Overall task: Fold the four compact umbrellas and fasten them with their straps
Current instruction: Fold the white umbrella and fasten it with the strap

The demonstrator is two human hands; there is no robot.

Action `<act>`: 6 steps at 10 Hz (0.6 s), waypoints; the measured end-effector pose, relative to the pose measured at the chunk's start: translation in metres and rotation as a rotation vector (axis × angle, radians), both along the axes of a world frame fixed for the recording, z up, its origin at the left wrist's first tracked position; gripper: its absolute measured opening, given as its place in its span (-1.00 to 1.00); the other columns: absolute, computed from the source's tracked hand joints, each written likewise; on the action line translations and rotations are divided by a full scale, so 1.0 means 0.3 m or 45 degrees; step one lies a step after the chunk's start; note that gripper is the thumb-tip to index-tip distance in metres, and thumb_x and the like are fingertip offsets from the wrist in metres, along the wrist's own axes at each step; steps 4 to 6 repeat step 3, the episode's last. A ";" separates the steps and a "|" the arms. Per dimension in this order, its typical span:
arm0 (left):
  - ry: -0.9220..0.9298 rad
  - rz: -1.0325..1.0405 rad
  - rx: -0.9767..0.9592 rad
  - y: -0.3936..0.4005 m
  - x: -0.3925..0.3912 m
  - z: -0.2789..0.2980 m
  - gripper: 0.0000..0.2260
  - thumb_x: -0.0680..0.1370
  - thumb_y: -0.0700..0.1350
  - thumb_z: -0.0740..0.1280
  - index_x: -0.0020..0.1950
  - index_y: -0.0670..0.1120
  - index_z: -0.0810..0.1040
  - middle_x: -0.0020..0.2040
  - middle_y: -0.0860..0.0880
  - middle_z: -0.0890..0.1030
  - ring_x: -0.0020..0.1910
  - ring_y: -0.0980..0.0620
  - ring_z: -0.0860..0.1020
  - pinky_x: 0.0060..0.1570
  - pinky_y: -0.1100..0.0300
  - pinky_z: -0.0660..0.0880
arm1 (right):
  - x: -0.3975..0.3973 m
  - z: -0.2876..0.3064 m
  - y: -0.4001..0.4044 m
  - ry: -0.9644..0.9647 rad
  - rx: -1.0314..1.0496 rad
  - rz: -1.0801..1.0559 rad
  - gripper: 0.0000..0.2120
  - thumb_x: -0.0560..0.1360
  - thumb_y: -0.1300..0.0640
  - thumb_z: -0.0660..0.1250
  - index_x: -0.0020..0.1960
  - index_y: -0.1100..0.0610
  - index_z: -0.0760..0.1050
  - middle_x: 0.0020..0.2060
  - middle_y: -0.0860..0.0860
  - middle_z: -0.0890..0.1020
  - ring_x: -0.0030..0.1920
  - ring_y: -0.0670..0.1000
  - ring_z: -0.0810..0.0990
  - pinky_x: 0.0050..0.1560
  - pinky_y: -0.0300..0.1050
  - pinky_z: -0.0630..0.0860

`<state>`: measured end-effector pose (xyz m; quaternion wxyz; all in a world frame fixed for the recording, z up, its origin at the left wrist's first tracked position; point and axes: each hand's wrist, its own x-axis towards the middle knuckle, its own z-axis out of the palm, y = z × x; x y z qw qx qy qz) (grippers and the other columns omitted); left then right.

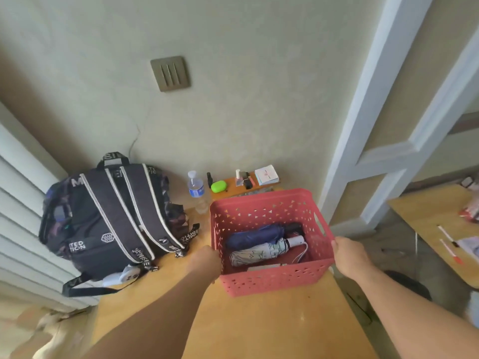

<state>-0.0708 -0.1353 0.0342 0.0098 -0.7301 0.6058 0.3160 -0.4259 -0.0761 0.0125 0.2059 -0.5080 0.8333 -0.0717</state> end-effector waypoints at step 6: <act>-0.005 -0.318 -0.132 0.162 0.100 -0.013 -0.74 0.70 0.09 0.15 0.29 0.01 0.46 0.02 -0.09 0.68 -0.01 -0.10 0.65 -0.11 0.05 0.49 | -0.018 0.045 0.042 -0.004 -0.101 0.108 -0.64 0.73 0.01 0.03 -0.11 -0.02 0.51 -0.27 -0.07 0.64 -0.27 -0.06 0.62 -0.17 0.00 0.65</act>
